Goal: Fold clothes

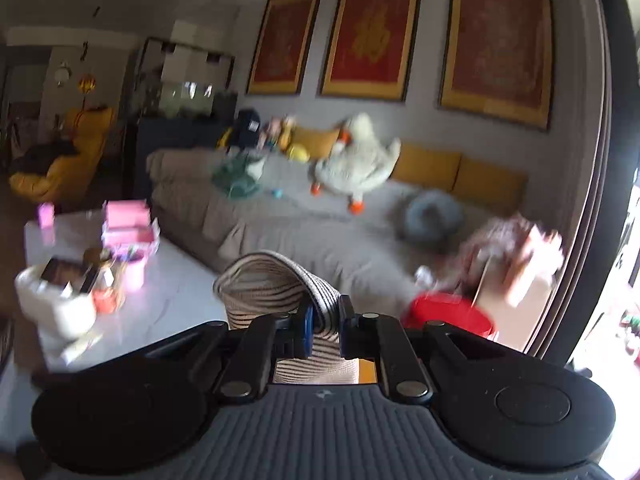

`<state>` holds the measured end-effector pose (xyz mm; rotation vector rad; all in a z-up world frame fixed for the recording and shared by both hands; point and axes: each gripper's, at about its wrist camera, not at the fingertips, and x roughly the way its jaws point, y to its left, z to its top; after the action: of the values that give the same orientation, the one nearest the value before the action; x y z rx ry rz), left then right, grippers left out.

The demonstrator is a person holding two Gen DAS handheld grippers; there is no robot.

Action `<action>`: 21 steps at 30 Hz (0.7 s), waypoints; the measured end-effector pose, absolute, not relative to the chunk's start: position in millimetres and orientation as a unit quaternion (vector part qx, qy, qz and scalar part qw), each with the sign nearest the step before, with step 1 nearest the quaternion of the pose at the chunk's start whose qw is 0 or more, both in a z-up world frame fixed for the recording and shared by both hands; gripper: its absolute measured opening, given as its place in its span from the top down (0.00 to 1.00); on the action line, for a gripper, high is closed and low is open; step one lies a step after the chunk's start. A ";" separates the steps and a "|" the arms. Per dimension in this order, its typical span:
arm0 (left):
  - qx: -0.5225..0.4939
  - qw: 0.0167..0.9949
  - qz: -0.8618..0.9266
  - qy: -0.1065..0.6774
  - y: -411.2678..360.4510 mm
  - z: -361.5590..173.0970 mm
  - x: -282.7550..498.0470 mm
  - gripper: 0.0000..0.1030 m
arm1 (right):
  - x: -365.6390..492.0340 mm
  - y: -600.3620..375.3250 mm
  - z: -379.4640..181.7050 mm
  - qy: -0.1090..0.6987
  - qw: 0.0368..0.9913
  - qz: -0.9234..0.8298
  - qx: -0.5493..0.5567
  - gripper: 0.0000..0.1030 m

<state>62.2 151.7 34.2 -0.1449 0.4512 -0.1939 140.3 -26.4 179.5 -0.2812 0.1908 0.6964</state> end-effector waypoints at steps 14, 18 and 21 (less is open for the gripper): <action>-0.070 0.945 -0.166 0.273 96.9 2.1 96.7 0.00 | 213.1 -58.7 196.3 0.058 0.946 0.284 -0.146 0.89; -0.064 0.942 -0.172 0.283 84.9 -3.6 102.4 0.00 | 220.0 -108.6 162.8 0.097 0.952 0.263 -0.121 0.89; -0.055 0.938 -0.177 0.292 76.2 -7.7 106.6 0.00 | 225.6 -145.9 132.0 0.132 0.956 0.241 -0.105 0.89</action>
<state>106.6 76.2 -7.7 -0.1130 0.5964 -0.3608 225.6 -145.9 132.0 -0.2123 0.2675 0.4882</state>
